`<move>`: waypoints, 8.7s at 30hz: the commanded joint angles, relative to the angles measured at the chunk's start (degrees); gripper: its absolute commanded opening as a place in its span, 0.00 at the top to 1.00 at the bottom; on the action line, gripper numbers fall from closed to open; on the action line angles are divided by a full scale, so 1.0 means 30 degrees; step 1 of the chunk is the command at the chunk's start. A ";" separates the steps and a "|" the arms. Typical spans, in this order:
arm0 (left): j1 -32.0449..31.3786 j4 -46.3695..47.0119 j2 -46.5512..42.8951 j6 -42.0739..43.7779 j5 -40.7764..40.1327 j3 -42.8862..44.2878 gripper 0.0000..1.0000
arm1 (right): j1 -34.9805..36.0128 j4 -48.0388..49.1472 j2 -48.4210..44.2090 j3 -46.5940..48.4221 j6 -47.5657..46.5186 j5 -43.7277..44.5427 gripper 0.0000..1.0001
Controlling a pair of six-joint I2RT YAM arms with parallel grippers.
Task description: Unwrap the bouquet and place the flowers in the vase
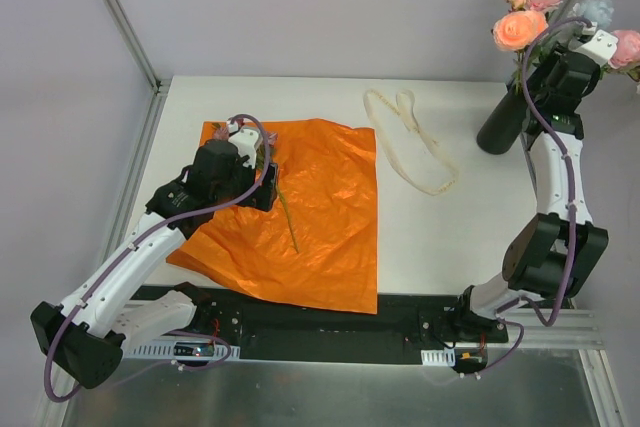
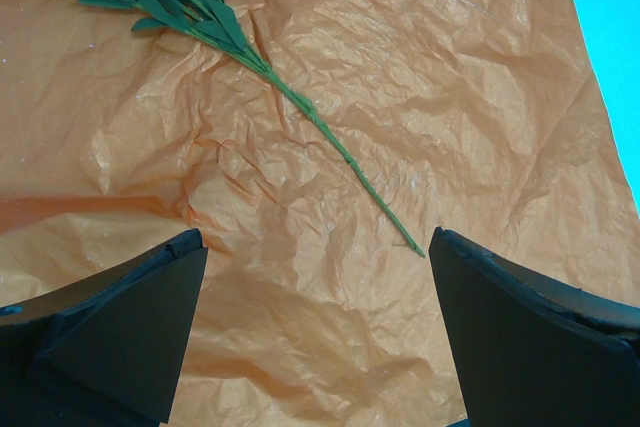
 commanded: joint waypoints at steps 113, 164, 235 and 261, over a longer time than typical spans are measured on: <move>0.1547 0.5735 0.4153 -0.6163 1.3247 0.1626 1.00 | 1.8696 0.2194 -0.4897 -0.7242 1.5285 -0.8860 0.47; 0.1489 0.0023 -0.0651 -0.0773 0.6313 0.0367 0.01 | 1.7941 0.6091 -0.9254 -0.5893 -0.4807 0.5493 1.00; 0.1489 0.0258 -0.1561 -0.1065 0.1970 -0.0486 0.01 | 0.2204 0.9234 -0.1142 -0.2876 -0.3439 0.0835 0.91; 0.1489 0.0228 -0.2614 -0.1651 0.2117 0.0013 0.01 | 0.4398 -1.2209 -0.6647 0.0494 0.5527 0.0425 0.04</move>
